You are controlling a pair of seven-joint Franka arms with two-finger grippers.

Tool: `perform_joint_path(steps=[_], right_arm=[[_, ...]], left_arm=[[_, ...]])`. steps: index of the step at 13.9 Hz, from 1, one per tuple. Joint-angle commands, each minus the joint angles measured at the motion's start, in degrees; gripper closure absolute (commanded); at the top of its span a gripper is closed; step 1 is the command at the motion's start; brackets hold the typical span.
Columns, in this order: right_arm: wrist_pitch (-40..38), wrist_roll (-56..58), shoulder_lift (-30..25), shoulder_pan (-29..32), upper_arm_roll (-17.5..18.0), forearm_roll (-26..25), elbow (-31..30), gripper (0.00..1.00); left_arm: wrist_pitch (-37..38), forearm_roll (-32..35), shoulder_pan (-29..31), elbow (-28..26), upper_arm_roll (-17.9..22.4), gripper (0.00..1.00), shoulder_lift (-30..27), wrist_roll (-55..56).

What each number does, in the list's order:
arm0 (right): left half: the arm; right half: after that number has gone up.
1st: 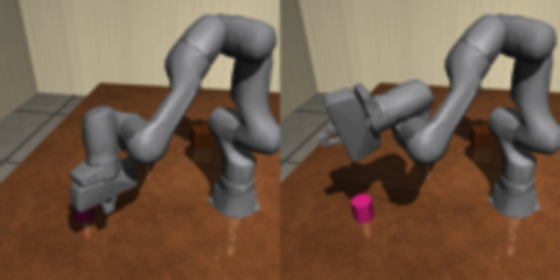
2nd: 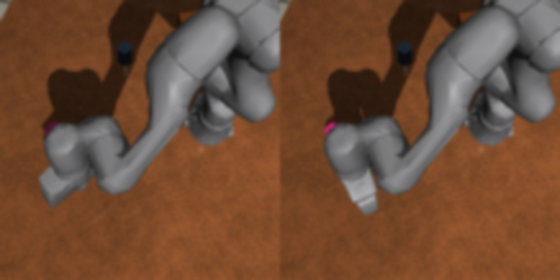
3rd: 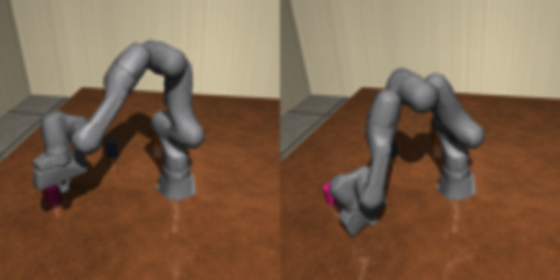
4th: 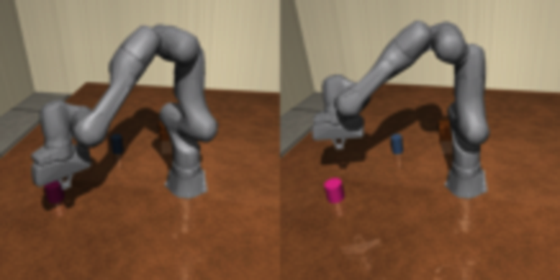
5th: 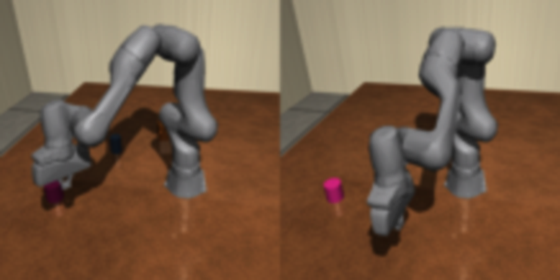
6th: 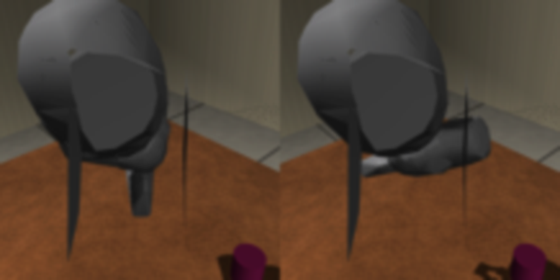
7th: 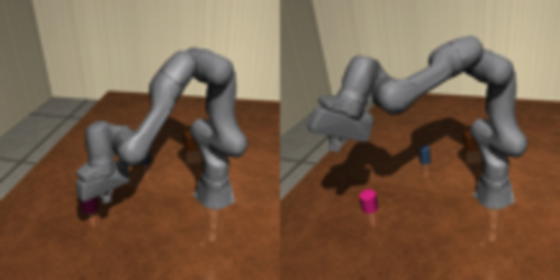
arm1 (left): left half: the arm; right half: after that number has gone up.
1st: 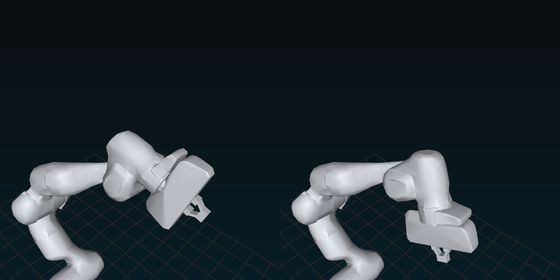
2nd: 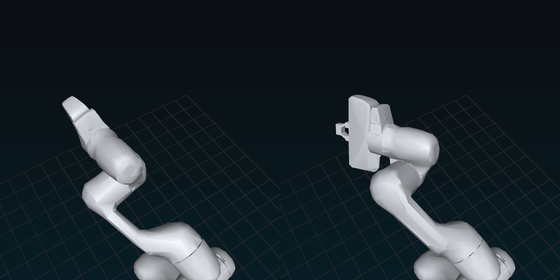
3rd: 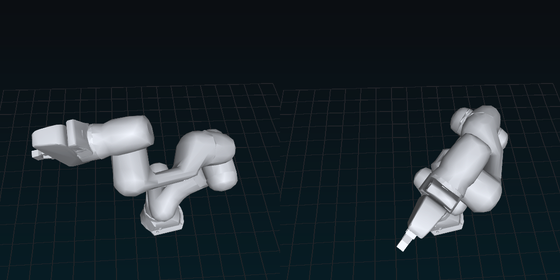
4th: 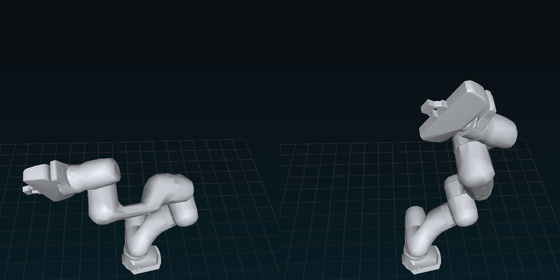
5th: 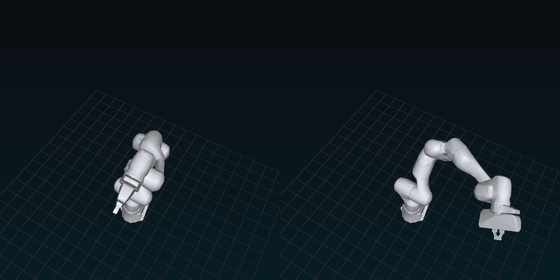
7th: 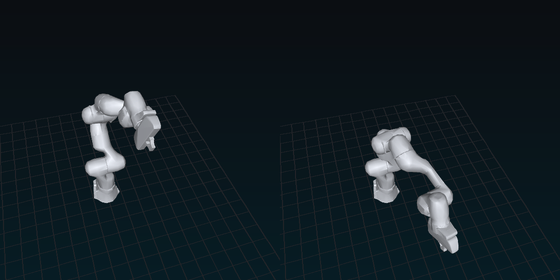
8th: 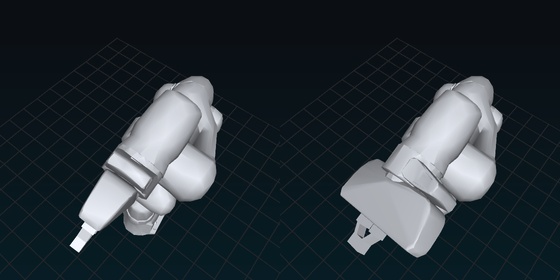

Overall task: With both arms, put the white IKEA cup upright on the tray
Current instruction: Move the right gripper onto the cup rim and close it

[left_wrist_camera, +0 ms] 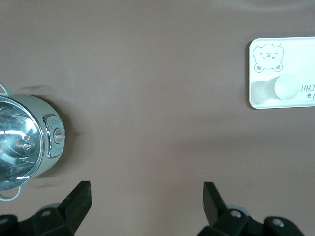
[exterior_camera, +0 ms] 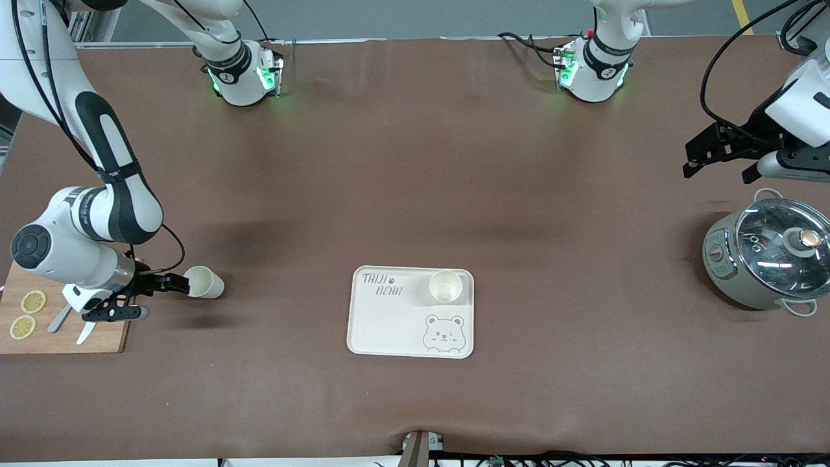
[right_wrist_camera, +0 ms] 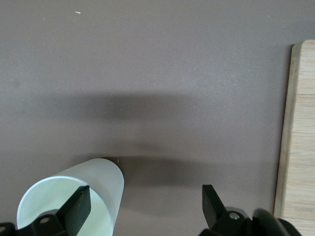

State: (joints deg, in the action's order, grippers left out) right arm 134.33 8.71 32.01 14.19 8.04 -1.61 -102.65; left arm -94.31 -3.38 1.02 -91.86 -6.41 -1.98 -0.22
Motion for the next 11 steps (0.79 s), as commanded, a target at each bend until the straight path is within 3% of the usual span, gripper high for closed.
perform_joint_path(steps=[1, 11], right_arm=[[-0.7, -0.4, 0.6, 0.0, 0.4, -1.4, 0.4, 0.0], [0.4, 0.0, 0.9, 0.7, 0.4, -1.5, -0.6, 0.0]], left_arm=[[-0.4, -1.4, 0.3, 0.0, -0.3, 0.0, -0.2, -1.0], [-0.3, -1.3, 0.3, 0.0, -0.3, 0.0, -0.3, -1.1]])
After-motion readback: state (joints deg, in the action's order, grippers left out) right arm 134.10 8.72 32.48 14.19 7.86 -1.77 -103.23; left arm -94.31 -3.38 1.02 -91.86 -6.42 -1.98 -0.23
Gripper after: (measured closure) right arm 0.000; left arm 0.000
